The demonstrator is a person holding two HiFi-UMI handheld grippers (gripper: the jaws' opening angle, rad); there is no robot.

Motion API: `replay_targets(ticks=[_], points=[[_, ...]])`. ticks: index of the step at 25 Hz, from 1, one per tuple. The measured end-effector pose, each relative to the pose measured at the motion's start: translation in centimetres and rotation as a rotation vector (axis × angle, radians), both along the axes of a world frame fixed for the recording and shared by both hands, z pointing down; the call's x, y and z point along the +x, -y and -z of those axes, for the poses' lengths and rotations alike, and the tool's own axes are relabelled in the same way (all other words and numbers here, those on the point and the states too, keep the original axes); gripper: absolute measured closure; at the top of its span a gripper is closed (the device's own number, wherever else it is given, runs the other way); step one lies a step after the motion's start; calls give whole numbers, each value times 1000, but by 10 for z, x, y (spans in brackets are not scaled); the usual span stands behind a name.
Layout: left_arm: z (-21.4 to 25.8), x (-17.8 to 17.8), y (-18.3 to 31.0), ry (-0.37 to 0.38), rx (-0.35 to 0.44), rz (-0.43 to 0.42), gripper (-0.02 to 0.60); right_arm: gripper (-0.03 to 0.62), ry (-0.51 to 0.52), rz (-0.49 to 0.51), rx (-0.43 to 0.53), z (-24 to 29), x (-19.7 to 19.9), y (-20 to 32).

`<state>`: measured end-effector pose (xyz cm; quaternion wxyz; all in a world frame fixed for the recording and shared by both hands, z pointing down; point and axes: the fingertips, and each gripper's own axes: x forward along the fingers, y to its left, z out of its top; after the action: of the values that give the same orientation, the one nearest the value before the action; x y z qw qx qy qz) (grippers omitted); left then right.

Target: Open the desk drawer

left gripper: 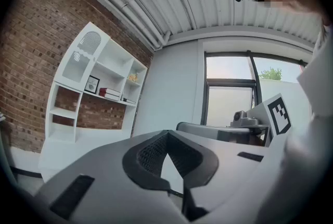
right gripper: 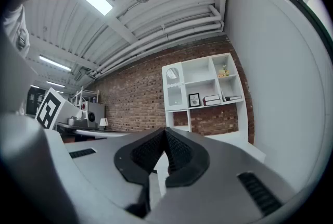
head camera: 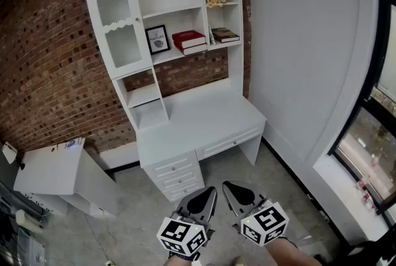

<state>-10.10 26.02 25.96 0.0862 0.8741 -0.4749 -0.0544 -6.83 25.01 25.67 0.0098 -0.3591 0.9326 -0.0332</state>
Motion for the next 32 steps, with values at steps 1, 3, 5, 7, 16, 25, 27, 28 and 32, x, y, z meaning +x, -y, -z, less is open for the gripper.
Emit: replay_targets(ticks=[1,3,5,7,16,25,27,28,32], points=[[-1,0,0,-1,-1,1,574,580,-1,0,0,0,1,0],[-2,0,0,-4,-4,3,574,580,-2,-2,-2,-1,2,0],[-3,0,0,-6,-5,1,574,580,1,-6,-8,-1,2,0],[-3,1,1,-6,-6,-1,574,580,3,-10,-9,-1,3,0],[-1,12,0,-107,15,-140,573,579,168,41,-86,3,12,3],[6,24,0,-136,8,-124,573,579,241,59,-123,11,29,6],[5,24,1,-135,0,-104,573,579,245,63,-129,12,31,6],[4,23,2,-133,-4,-94,574,579,249,63,-133,13,32,7],[0,23,8,-118,3,-67,574,579,257,53,-150,8,40,11]])
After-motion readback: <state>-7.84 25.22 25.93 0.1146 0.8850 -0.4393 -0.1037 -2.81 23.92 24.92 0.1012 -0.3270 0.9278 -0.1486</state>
